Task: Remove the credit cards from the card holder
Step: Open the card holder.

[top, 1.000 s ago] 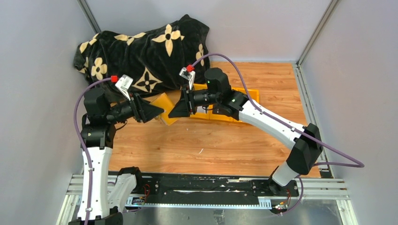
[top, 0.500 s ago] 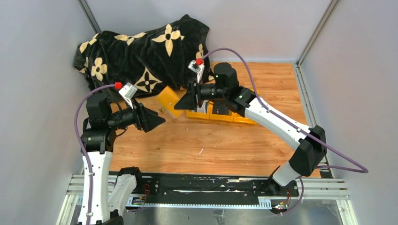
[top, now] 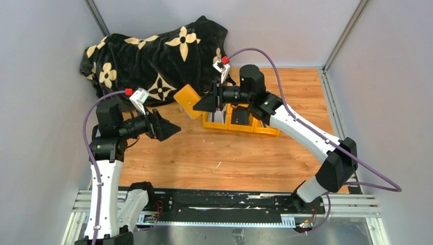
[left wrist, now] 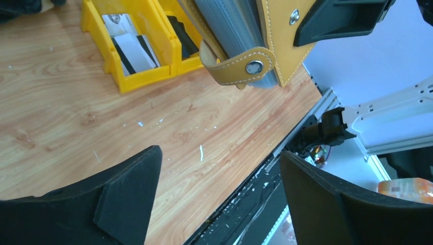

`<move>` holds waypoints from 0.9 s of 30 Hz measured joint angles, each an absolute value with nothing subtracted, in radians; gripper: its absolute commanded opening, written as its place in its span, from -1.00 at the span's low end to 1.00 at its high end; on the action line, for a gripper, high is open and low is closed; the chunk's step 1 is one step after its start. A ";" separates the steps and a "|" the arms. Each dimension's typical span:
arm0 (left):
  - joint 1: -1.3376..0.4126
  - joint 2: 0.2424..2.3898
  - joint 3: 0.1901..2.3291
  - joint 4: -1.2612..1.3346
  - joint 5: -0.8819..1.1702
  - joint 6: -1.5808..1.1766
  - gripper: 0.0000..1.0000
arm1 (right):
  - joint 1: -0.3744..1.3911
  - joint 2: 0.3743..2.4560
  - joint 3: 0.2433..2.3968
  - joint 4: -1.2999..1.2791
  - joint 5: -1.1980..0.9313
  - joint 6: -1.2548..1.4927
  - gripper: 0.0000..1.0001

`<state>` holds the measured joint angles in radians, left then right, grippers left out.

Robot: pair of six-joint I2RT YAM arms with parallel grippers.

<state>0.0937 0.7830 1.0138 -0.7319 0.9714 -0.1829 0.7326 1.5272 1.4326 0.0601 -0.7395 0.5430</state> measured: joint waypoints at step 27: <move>0.074 0.691 0.985 -0.495 0.527 -0.375 -0.04 | 0.826 1.554 1.401 0.186 -0.549 0.805 -1.00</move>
<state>0.0742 0.6914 0.9852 -0.4950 0.5266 -0.3748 0.8257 1.5539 1.4010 0.1856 -0.5488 0.8047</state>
